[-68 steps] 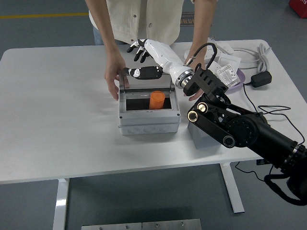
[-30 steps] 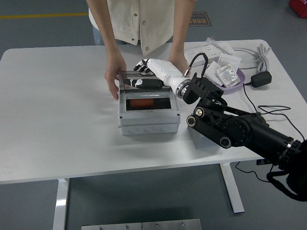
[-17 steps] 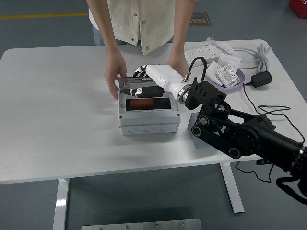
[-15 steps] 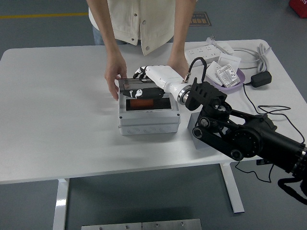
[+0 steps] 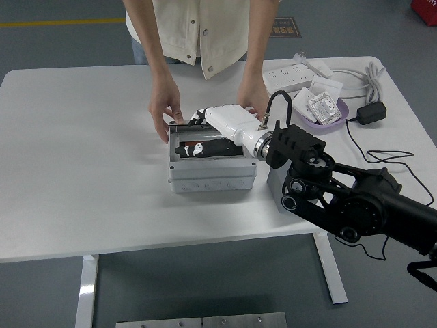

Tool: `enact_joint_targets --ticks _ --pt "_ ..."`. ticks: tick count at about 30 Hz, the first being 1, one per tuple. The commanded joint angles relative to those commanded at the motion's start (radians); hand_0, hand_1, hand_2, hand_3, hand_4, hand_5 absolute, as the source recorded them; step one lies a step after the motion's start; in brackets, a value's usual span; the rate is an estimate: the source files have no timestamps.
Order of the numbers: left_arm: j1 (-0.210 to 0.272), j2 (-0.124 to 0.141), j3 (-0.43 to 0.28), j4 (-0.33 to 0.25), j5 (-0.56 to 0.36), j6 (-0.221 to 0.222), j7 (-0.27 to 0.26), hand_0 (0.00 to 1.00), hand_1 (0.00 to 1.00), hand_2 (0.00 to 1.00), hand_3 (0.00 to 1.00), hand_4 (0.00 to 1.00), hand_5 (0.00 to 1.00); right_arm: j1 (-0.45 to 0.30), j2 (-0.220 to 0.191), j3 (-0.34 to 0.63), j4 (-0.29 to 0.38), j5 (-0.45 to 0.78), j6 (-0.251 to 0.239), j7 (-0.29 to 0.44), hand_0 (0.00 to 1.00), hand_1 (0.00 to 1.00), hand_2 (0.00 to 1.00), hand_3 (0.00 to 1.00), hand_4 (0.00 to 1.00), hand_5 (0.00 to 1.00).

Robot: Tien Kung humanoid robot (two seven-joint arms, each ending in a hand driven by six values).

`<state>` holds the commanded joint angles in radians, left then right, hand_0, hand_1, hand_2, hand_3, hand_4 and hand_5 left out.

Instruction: Fetch the battery,place it into the box,close the lid of the box

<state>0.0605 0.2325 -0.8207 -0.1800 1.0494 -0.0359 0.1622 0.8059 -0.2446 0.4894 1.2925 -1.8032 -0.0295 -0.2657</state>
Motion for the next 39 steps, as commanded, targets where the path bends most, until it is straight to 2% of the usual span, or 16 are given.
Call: enact_joint_targets --ticks 7,13,20,27,32,34,39 --pt "0.001 -0.001 0.002 0.000 -0.003 0.001 -0.001 0.653 0.741 0.606 0.553 0.746 0.209 -0.015 -0.018 0.013 0.028 0.037 0.039 -0.008 0.791 0.677 0.732 0.769 0.995 0.937" --pt "0.003 -0.002 0.002 0.000 -0.003 0.001 -0.001 0.654 0.741 0.607 0.553 0.745 0.208 -0.039 -0.029 0.031 0.045 0.065 0.046 -0.003 0.788 0.673 0.733 0.778 0.997 0.954" --pt "0.007 -0.006 -0.002 0.000 0.002 0.000 0.000 0.654 0.741 0.607 0.554 0.742 0.209 -0.082 -0.053 0.155 0.087 0.002 0.053 -0.005 0.790 0.672 0.736 0.788 0.997 0.959" --pt "0.013 -0.009 -0.010 0.000 0.007 0.001 -0.001 0.653 0.741 0.607 0.555 0.742 0.209 -0.188 -0.110 0.323 0.163 -0.009 0.093 0.033 0.791 0.674 0.733 0.787 0.997 0.961" --pt "0.018 -0.015 -0.025 0.000 0.018 0.000 0.001 0.654 0.741 0.607 0.554 0.741 0.209 -0.280 -0.131 0.439 0.199 0.054 0.065 0.110 0.779 0.664 0.717 0.772 0.998 0.965" --pt "0.021 -0.018 -0.036 0.000 0.028 0.000 0.001 0.654 0.741 0.607 0.554 0.741 0.209 -0.325 -0.136 0.492 0.206 0.098 0.040 0.153 0.779 0.664 0.717 0.772 0.998 0.965" --pt "0.028 -0.022 -0.069 0.000 0.056 0.000 0.004 0.653 0.741 0.607 0.554 0.741 0.208 -0.443 -0.146 0.614 0.221 0.222 -0.073 0.280 0.750 0.644 0.689 0.728 0.998 0.964"
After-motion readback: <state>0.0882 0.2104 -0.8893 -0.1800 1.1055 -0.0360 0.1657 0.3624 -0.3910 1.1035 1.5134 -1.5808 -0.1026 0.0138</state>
